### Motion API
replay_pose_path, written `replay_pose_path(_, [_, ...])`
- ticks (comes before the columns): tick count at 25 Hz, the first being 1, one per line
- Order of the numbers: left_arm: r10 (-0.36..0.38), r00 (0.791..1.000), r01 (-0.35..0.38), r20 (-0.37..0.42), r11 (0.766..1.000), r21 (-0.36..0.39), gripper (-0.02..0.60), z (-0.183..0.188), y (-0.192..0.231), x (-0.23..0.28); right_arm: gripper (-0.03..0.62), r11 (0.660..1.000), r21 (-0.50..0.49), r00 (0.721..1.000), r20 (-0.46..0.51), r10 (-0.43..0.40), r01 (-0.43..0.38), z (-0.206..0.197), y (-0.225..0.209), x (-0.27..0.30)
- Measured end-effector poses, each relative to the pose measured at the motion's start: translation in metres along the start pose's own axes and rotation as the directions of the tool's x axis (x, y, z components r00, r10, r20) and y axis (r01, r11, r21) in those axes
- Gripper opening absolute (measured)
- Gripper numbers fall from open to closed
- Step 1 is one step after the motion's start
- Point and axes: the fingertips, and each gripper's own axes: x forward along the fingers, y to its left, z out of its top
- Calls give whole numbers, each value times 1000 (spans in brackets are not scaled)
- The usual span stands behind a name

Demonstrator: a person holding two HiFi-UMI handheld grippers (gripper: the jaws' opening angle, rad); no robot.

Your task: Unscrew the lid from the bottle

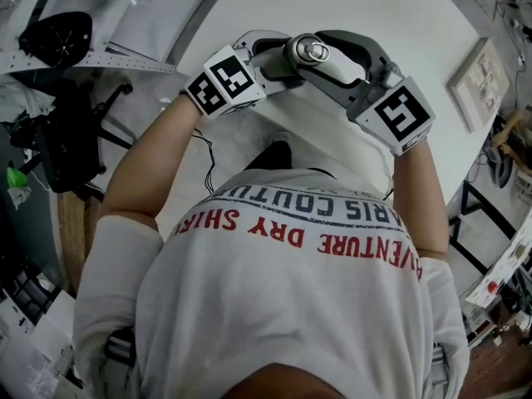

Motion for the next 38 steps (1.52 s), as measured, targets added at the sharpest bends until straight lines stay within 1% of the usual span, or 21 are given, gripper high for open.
replay_pose_path(5, [-90,996,92,-24,995,47,337,0,-2,2,230,998,-22,998,-15,63,-63,-2,1,-3])
replay_pose_path(9, [-139,989,142,-42,987,73,337,-2,-1,-1,230,994,-19,995,-15,103,-104,0,2,0])
replay_pose_path(12, [-170,984,174,-54,980,93,336,-1,-1,-1,230,992,-37,992,-29,123,-124,0,1,-1])
replay_pose_path(16, [-175,983,180,-59,978,101,336,1,-4,1,230,991,-49,992,-29,121,-122,0,3,-4])
replay_pose_path(21, [-153,988,155,-23,985,70,337,0,-5,-1,230,995,-14,995,-2,96,-96,4,2,-3])
replay_pose_path(24, [-127,992,126,13,991,39,337,1,-5,-5,230,996,0,996,30,88,-88,10,1,-5])
replay_pose_path(27, [-86,993,88,76,996,-30,337,7,-3,-17,230,998,22,996,68,64,-65,18,-1,-10])
replay_pose_path(30, [-3,990,17,143,995,-97,337,15,2,-35,230,1000,22,994,106,16,-18,29,-2,-19])
replay_pose_path(33, [98,966,-53,240,981,-189,336,34,3,-56,230,998,45,986,160,-56,49,42,-3,-34])
replay_pose_path(35, [155,950,-100,270,973,-209,327,46,0,-68,230,992,80,976,186,-115,102,50,-4,-46])
replay_pose_path(36, [182,943,-124,279,970,-211,294,53,-3,-74,230,987,100,970,194,-147,129,53,-4,-52])
replay_pose_path(38, [228,923,-158,310,959,-234,208,68,-12,-85,230,973,148,956,207,-206,177,57,-3,-69])
